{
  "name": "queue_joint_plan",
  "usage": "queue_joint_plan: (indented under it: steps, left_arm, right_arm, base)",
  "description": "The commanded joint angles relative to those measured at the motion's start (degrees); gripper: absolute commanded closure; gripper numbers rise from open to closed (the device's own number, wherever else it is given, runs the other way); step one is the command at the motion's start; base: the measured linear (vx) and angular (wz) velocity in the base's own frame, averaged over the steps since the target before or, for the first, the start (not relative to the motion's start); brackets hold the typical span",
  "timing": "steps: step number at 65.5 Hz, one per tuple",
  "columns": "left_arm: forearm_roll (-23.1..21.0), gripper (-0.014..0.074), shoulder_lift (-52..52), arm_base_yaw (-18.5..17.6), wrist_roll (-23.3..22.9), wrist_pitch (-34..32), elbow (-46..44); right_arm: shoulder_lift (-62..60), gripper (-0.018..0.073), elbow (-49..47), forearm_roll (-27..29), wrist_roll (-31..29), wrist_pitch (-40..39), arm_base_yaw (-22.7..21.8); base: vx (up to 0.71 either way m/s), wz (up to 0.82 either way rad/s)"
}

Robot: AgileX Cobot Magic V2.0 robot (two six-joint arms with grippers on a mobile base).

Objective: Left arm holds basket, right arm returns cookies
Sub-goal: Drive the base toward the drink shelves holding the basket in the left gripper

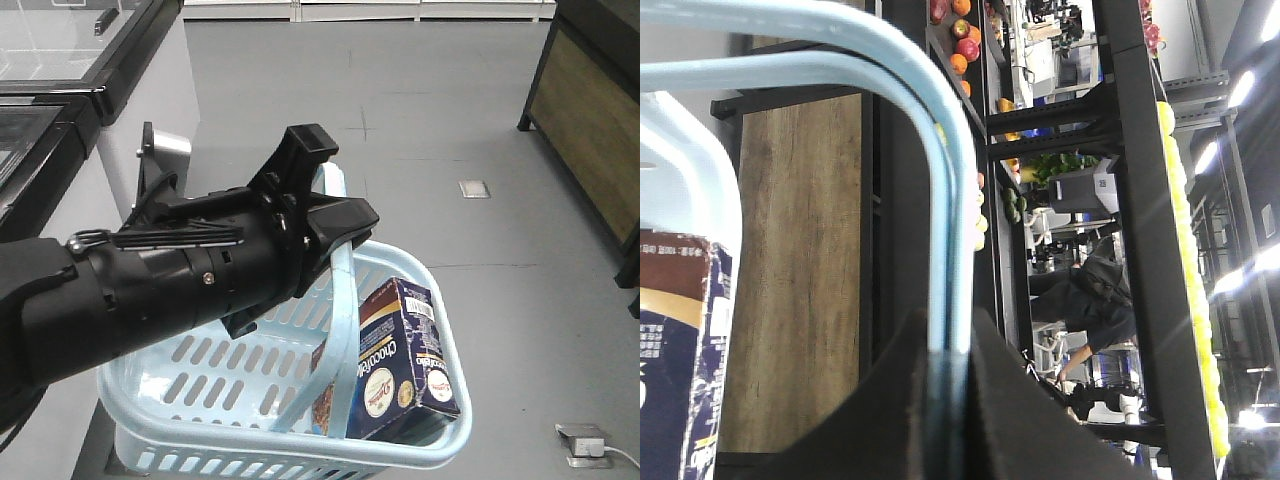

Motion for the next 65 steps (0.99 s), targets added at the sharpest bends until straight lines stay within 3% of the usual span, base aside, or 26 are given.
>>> queue_joint_plan:
  steps: [1,65]
  left_arm:
    - [-1.9,0.0599,-2.2,-0.4,0.1,1.4,-2.1]
    - [-1.9,0.0599,-2.2,-0.4,0.1,1.4,-2.1]
  right_arm:
    - [-0.7,0.0565,1.0,-0.2,-0.3,-4.2,-0.4]
    - [-0.7,0.0565,1.0,-0.2,-0.3,-4.1,-0.4]
  base:
    - [0.07,-0.06]
    - [0.17,-0.03]
